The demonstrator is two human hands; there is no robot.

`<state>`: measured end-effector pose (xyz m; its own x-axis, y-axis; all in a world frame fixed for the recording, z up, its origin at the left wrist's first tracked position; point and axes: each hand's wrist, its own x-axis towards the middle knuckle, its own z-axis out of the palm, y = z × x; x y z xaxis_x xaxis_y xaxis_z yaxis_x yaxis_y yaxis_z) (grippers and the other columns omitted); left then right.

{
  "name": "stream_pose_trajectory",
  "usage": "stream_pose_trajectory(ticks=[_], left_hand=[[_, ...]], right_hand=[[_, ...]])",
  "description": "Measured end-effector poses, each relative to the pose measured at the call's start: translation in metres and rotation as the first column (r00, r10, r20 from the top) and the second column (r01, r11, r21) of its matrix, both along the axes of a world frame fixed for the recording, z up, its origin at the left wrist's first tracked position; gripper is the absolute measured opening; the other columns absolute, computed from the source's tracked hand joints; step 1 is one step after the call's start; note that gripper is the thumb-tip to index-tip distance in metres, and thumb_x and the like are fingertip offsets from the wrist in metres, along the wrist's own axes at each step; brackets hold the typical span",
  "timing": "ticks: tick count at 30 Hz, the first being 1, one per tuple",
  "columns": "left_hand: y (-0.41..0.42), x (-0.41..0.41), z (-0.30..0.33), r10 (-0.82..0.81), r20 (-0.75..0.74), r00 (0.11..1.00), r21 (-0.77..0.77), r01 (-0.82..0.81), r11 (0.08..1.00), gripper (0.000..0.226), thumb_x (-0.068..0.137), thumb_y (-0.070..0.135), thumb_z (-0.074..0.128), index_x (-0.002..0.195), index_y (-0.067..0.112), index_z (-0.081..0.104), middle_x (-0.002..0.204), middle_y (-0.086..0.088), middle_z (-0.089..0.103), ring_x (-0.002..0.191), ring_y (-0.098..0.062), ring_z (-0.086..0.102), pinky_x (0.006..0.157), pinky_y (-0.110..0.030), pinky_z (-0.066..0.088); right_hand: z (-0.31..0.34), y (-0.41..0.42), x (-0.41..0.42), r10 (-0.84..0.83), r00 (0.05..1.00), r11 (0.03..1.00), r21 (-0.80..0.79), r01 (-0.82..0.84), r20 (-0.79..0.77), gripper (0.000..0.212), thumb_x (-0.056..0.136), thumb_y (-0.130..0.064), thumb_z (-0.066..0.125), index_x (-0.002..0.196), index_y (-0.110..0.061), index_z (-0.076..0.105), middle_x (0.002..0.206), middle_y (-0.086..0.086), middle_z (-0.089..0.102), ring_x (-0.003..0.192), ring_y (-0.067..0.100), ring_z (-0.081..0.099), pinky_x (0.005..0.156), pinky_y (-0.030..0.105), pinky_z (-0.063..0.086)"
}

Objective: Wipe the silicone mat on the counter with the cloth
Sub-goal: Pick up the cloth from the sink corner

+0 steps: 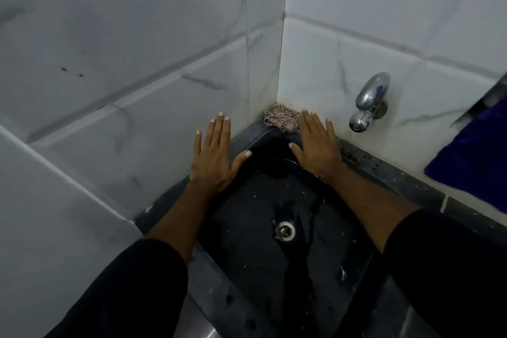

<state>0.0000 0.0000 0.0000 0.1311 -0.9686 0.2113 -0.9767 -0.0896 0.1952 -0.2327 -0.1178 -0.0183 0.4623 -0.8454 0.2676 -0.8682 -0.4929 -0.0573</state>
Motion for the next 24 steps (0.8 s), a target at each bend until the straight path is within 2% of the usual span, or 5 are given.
stream_pose_trajectory(ticks=[7, 17, 21, 24], left_hand=[[-0.055, 0.006, -0.032, -0.024, 0.079, 0.997, 0.031, 0.022, 0.999, 0.09, 0.088, 0.072, 0.009, 0.155, 0.014, -0.002, 0.163, -0.001, -0.007, 0.15, -0.018, -0.003, 0.121, -0.044, -0.001], [-0.096, 0.013, -0.076, -0.037, 0.096, 0.995, 0.054, 0.032, 0.998, 0.088, 0.091, 0.071, 0.016, 0.156, 0.012, 0.006, 0.163, -0.002, 0.0, 0.15, -0.018, 0.002, 0.12, -0.045, 0.003], [-0.103, 0.014, -0.087, -0.022, 0.079, 0.997, 0.057, 0.017, 0.998, 0.088, 0.091, 0.071, 0.014, 0.156, 0.013, 0.005, 0.163, -0.002, 0.0, 0.15, -0.018, 0.002, 0.12, -0.045, 0.003], [-0.103, 0.014, -0.093, -0.017, 0.081, 0.997, 0.065, 0.012, 0.998, 0.088, 0.09, 0.073, 0.01, 0.155, 0.014, 0.003, 0.163, -0.001, -0.002, 0.15, -0.018, 0.0, 0.12, -0.044, 0.002]], right_hand=[[-0.03, -0.074, 0.025, 0.015, 0.998, 0.996, 0.094, -0.01, -0.057, 0.074, 0.092, -0.038, 0.05, 0.15, -0.008, 0.014, 0.159, 0.011, 0.012, 0.146, 0.026, 0.009, 0.117, 0.049, 0.001], [-0.079, -0.138, 0.054, 0.082, 0.99, 0.976, 0.211, -0.056, -0.117, 0.086, 0.087, -0.04, 0.061, 0.15, -0.009, 0.012, 0.159, 0.01, 0.014, 0.145, 0.026, 0.013, 0.116, 0.049, 0.008], [-0.088, -0.146, 0.058, 0.092, 0.992, 0.978, 0.193, -0.074, -0.088, 0.072, 0.09, -0.023, 0.055, 0.149, -0.008, 0.016, 0.157, 0.01, 0.02, 0.144, 0.026, 0.019, 0.116, 0.05, 0.011], [-0.089, -0.15, 0.06, 0.09, 0.995, 0.978, 0.193, -0.079, -0.051, 0.066, 0.088, -0.011, 0.054, 0.146, -0.006, 0.024, 0.153, 0.012, 0.027, 0.141, 0.026, 0.026, 0.114, 0.048, 0.02]])
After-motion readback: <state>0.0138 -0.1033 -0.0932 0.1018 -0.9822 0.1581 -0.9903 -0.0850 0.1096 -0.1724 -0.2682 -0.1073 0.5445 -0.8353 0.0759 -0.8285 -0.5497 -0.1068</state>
